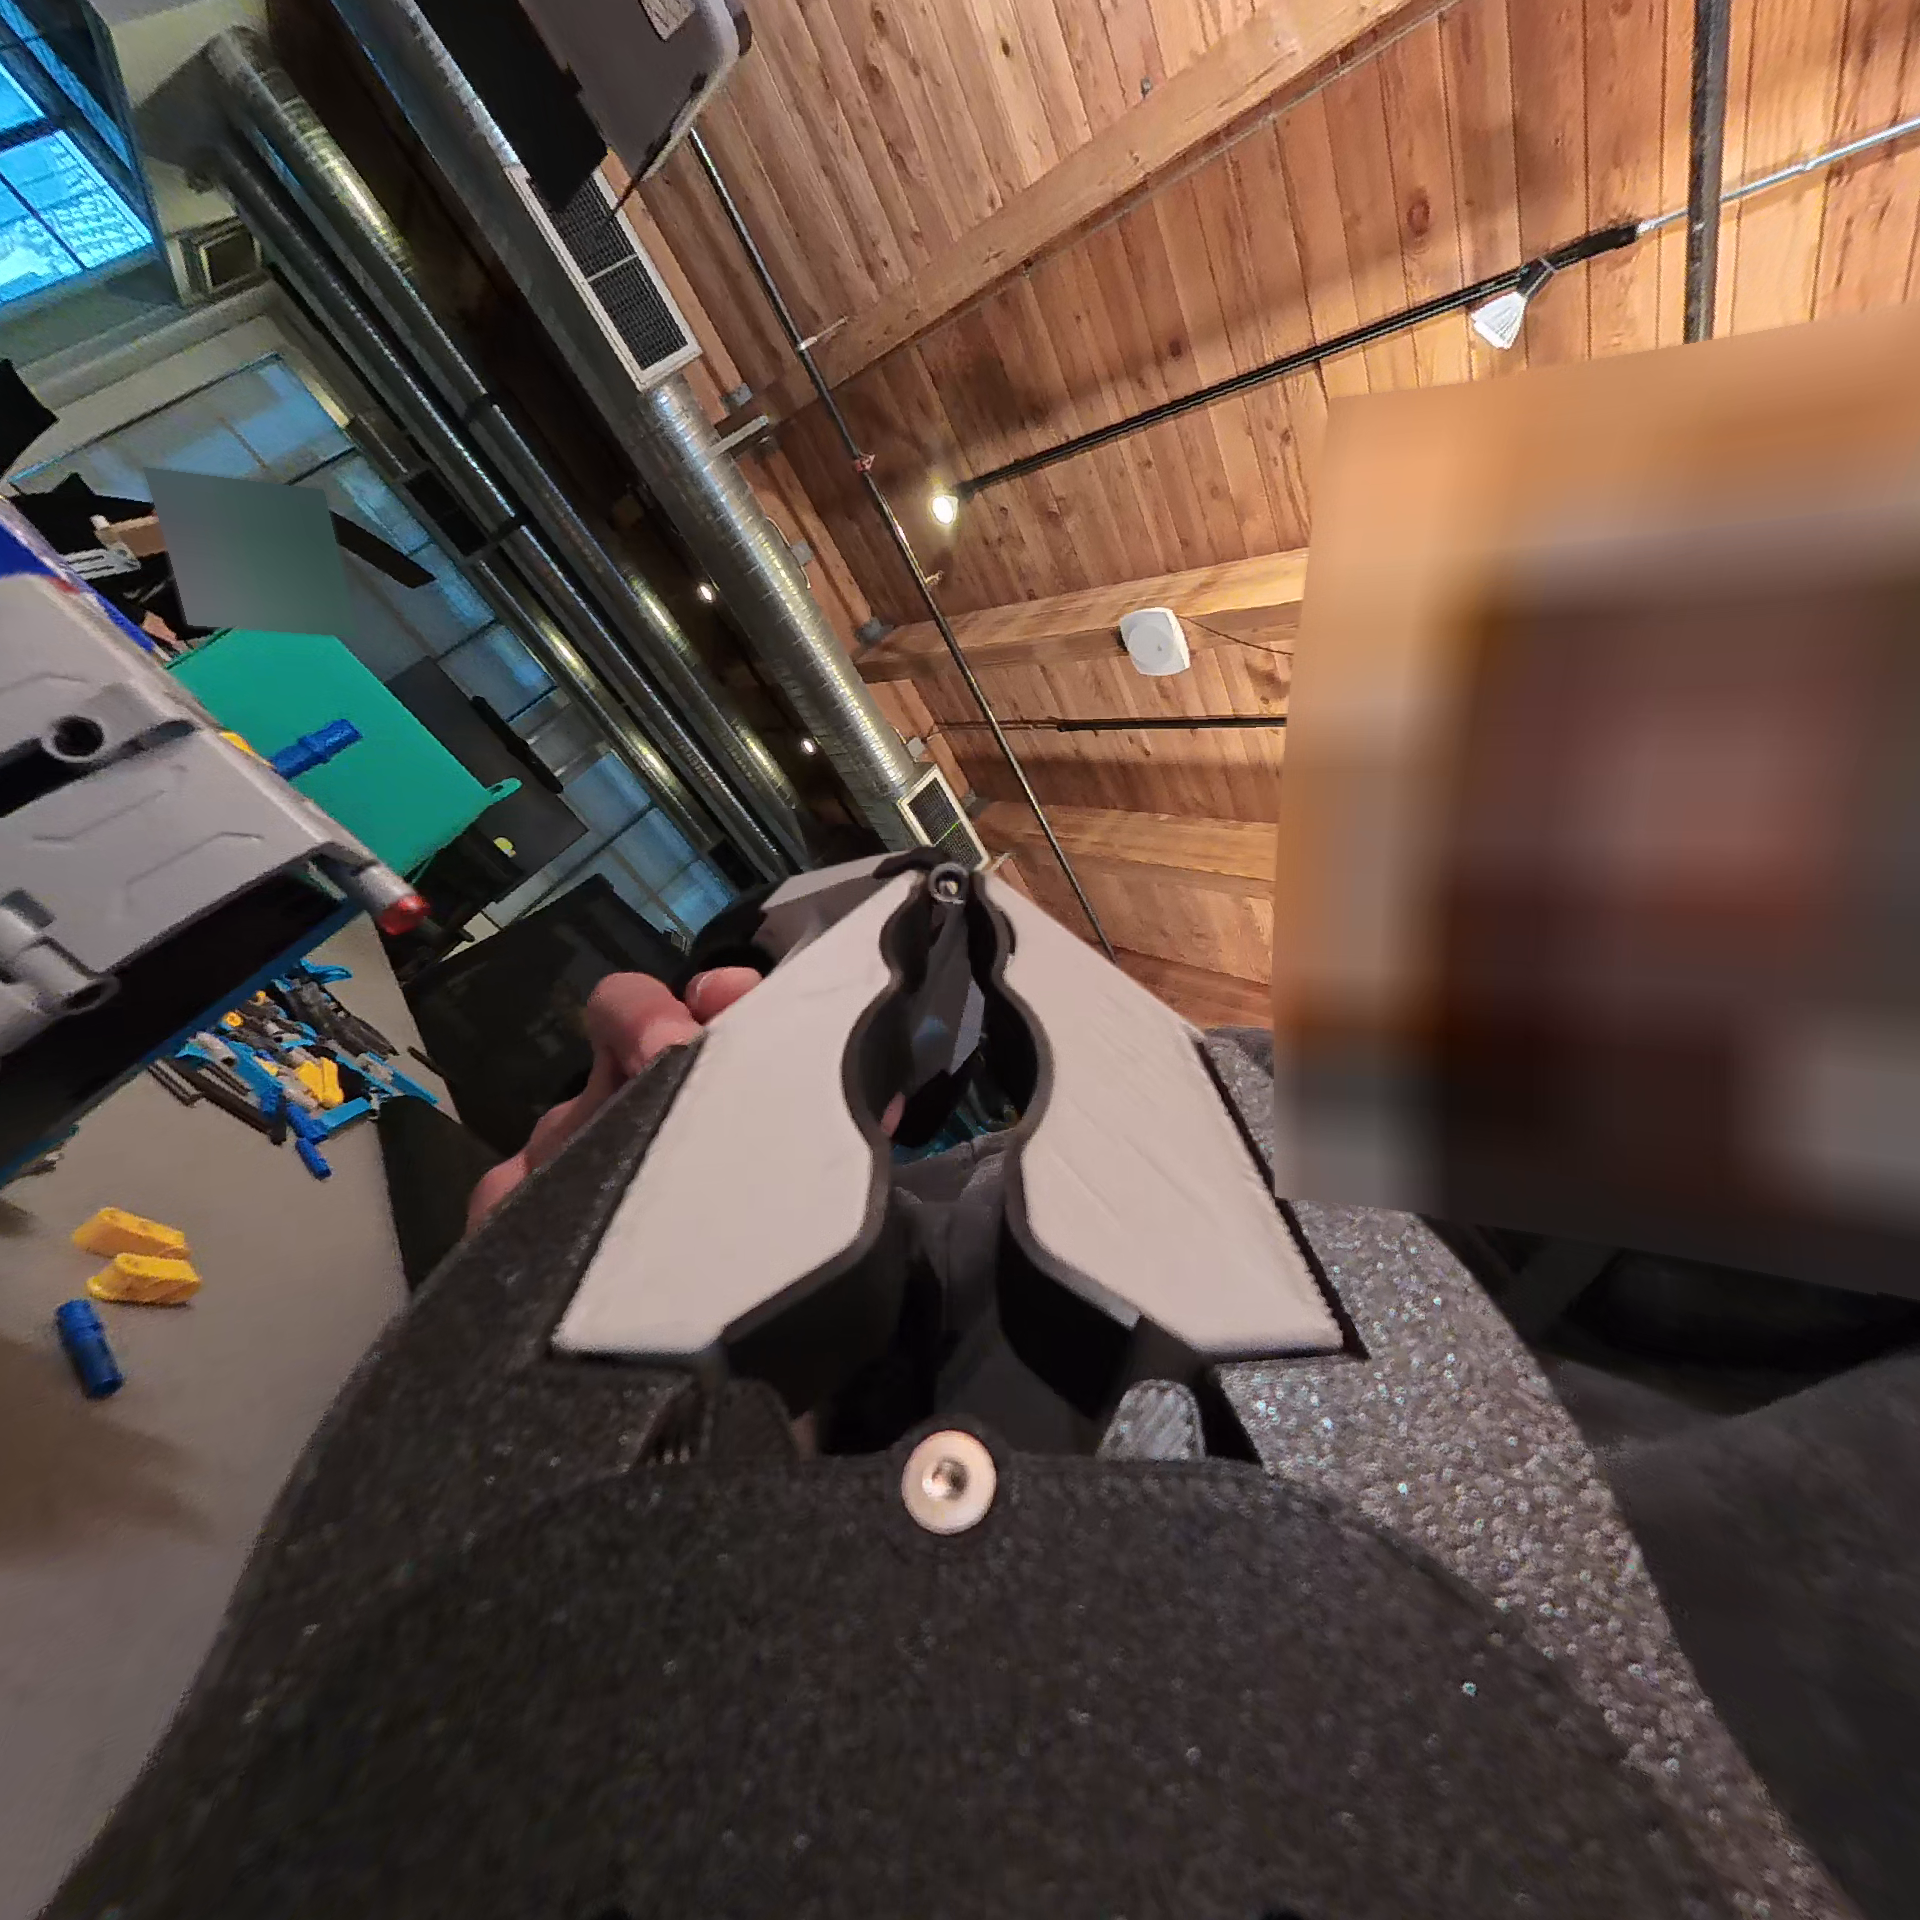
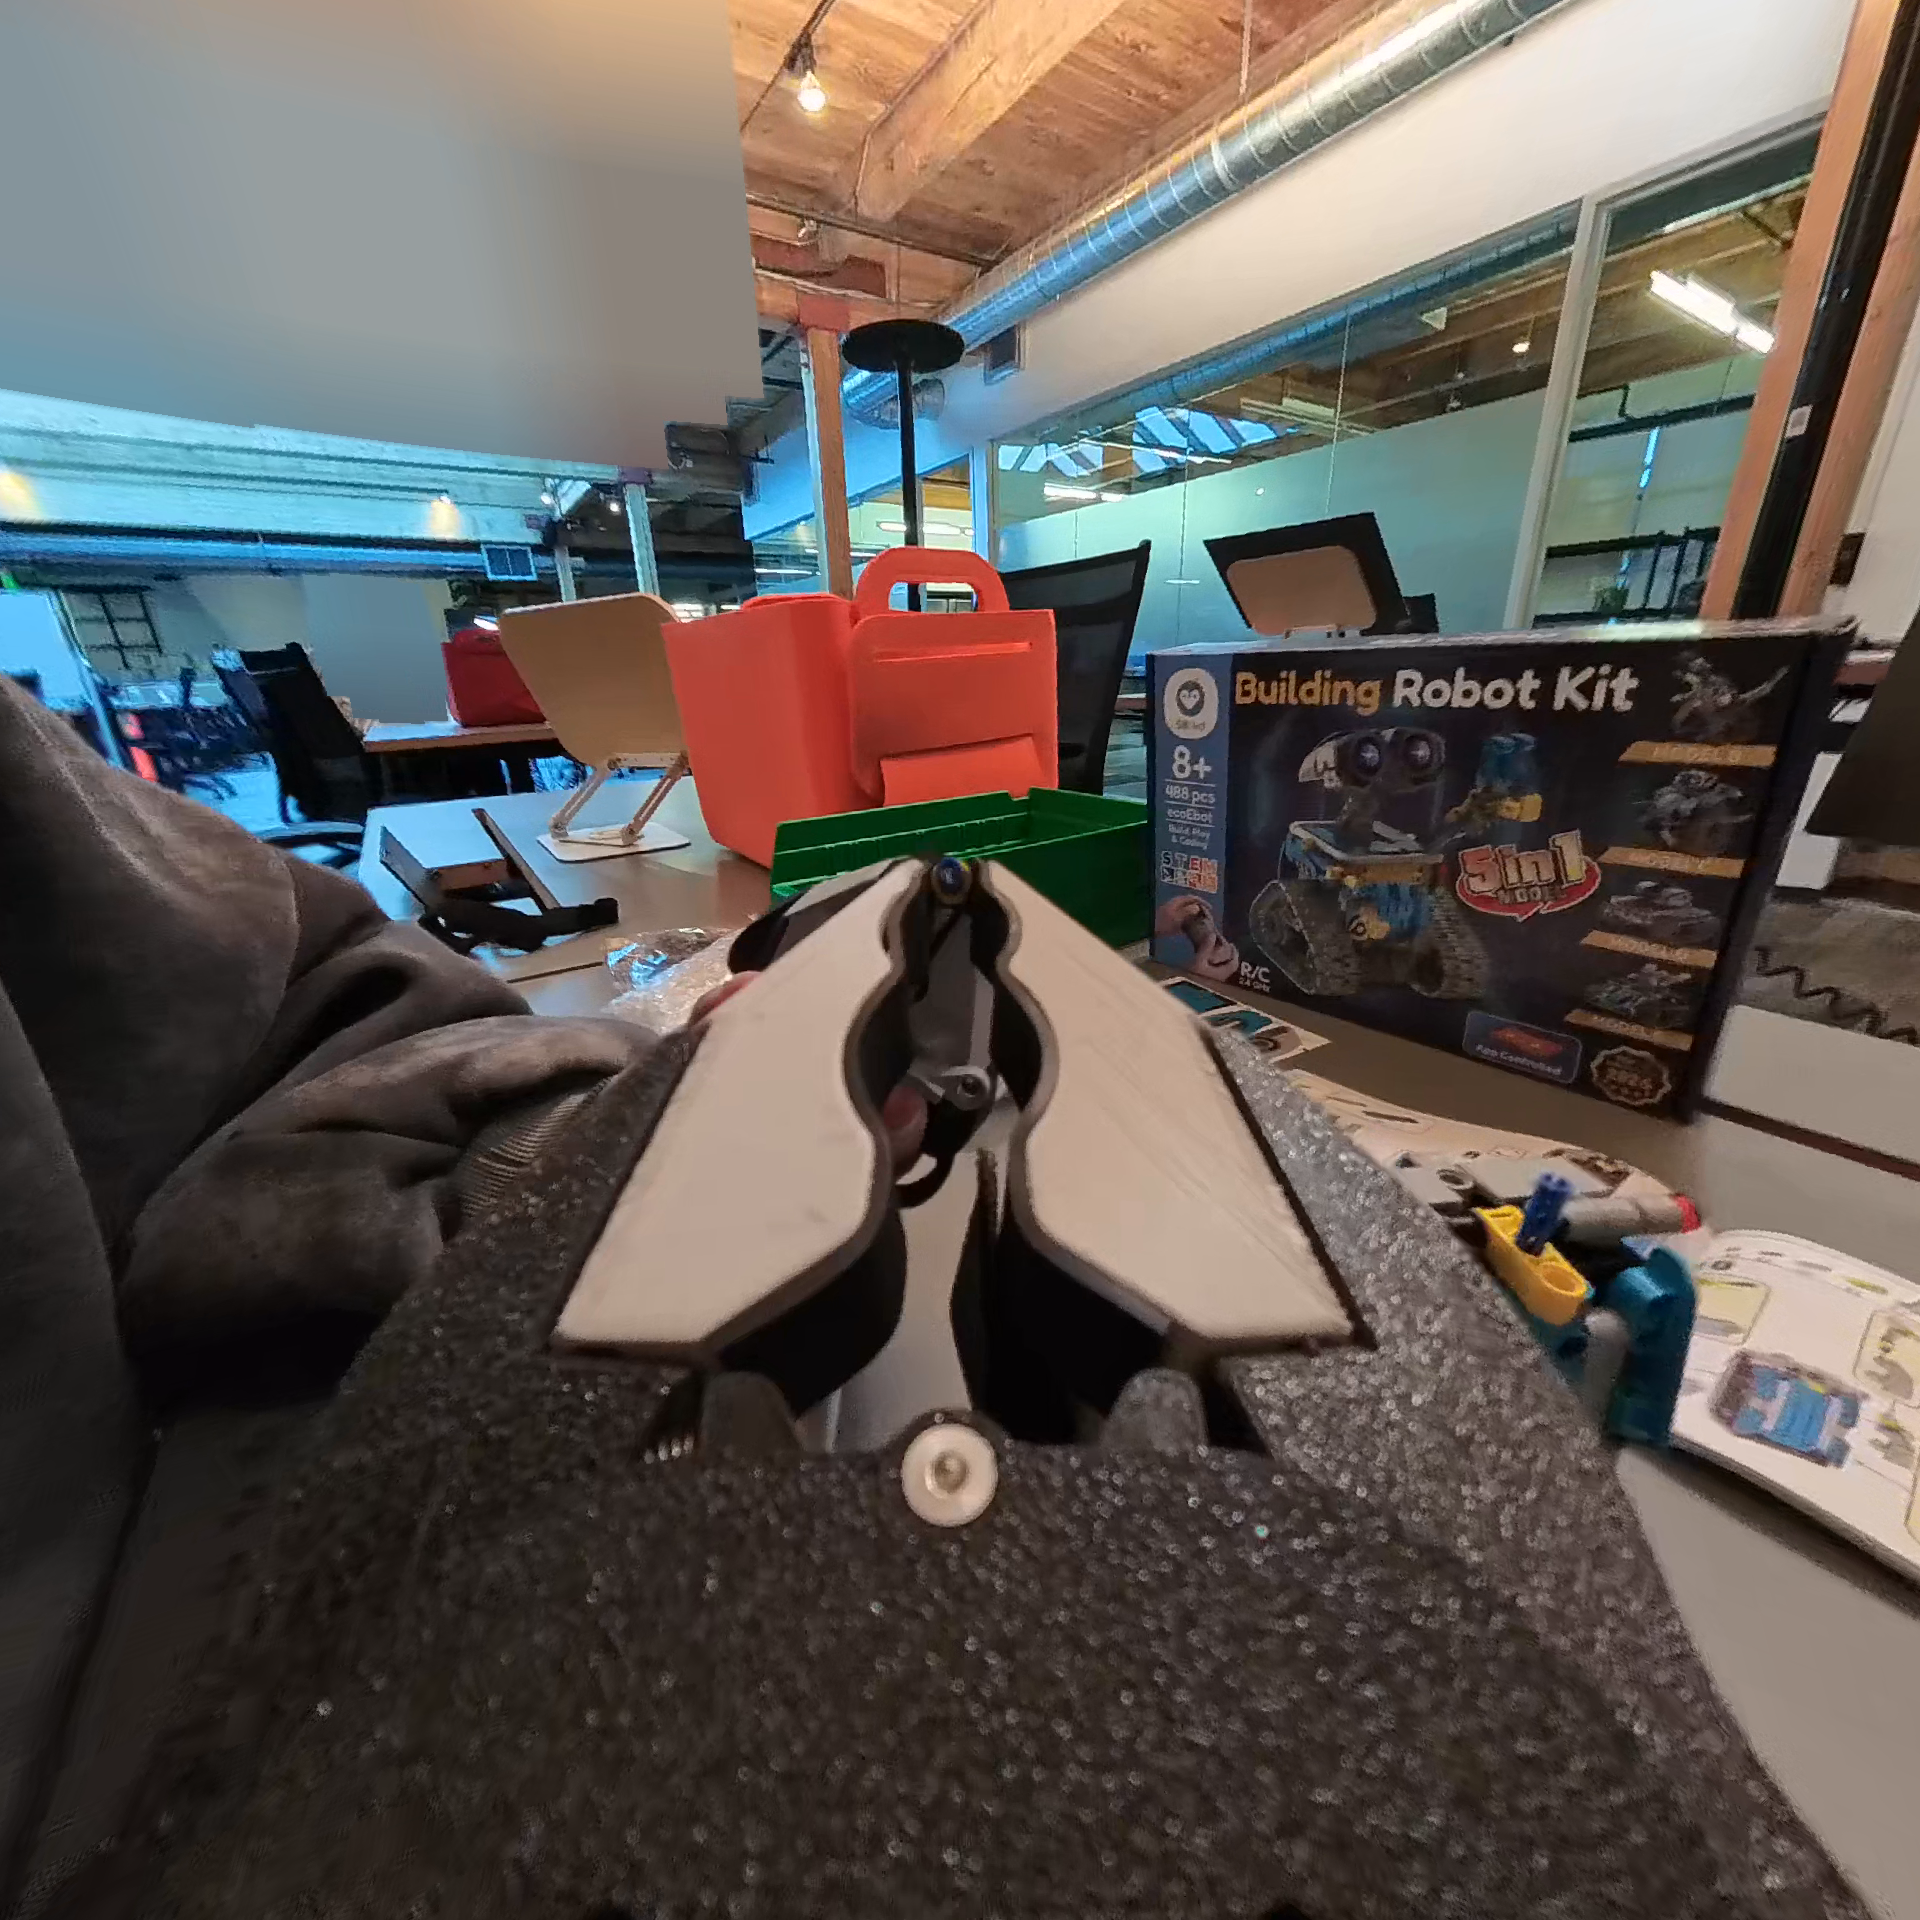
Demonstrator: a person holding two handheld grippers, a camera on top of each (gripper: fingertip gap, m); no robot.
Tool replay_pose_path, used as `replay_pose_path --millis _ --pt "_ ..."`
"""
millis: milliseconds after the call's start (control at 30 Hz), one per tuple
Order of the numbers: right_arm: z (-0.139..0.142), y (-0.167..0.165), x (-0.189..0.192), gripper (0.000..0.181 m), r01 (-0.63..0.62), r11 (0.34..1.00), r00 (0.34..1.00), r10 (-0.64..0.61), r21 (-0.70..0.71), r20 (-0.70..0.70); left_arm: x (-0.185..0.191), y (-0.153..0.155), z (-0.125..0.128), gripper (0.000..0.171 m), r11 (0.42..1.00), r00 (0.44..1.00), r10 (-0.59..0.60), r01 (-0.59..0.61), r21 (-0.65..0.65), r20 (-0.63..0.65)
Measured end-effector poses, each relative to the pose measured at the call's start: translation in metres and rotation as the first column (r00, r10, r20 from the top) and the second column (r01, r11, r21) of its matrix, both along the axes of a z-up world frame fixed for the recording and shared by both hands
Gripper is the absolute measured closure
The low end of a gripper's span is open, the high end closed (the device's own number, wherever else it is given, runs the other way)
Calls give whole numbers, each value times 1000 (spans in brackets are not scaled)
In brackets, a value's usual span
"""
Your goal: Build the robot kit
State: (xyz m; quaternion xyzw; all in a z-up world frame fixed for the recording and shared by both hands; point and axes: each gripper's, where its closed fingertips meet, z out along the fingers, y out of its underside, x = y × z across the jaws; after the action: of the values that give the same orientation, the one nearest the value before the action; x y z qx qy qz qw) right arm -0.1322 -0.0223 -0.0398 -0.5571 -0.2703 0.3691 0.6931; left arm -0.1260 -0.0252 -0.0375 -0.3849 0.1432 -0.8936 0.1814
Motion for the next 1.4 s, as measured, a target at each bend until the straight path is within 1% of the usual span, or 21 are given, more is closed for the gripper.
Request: replay_pose_path --millis 33,133,200,233,333,467,533,600,700,867,1000,1067,1100,1233,1300,1400 --pt "0 2 0 174 -11 1000 1000 11 -24 -17 0 2 -1 166 1000 1000 5 -5 1 -5" --pt "-5 8 2 174 -13 998 1000 13 -68 -8 1 8 -6 166 997 996 66 -63 49 -54" --pt "-8 11 4 169 -20 995 1000 18 -99 -15 1 9 -8 166 990 990 110 -102 98 -84" --pt "-8 12 6 165 -29 993 999 26 -114 -23 1 11 -9 166 987 988 127 -117 108 -92" --pt "-8 10 8 166 -68 989 997 63 -129 -42 0 18 -12 165 985 983 149 -139 98 -109" --pt "-13 11 6 168 -77 987 997 74 -143 -24 0 14 -12 166 984 984 137 -122 127 -116" --pt "-13 9 4 174 -95 985 995 92 -147 -28 1 11 -12 166 984 985 131 -115 137 -115" --pt "-13 9 5 174 -97 984 995 95 -151 -23 2 10 -12 166 983 984 131 -113 144 -120" --pt "-14 8 5 175 -127 978 992 123 -167 -35 2 9 -13 165 973 978 160 -134 185 -134" --pt "-15 4 5 175 -159 974 987 155 -161 -39 4 3 -13 165 981 984 119 -96 167 -134" --pt "-19 5 7 175 -166 969 986 164 -184 -29 6 4 -17 165 971 975 136 -96 217 -174" --pt "-21 8 9 175 -166 963 986 163 -210 -32 8 7 -20 166 976 976 111 -71 204 -190" --pt "-20 8 9 175 -191 956 982 185 -221 -51 8 6 -20 165 979 978 85 -46 198 -193" --pt "-18 11 20 175 -249 931 966 220 -268 -133 9 4 -23 162 957 964 131 -62 283 -231" --pt "-23 9 20 175 -250 930 968 233 -271 -95 9 6 -24 167 957 963 140 -72 283 -232" --pt "-25 7 19 174 -263 924 965 248 -279 -87 10 5 -26 168 956 961 134 -62 287 -240"
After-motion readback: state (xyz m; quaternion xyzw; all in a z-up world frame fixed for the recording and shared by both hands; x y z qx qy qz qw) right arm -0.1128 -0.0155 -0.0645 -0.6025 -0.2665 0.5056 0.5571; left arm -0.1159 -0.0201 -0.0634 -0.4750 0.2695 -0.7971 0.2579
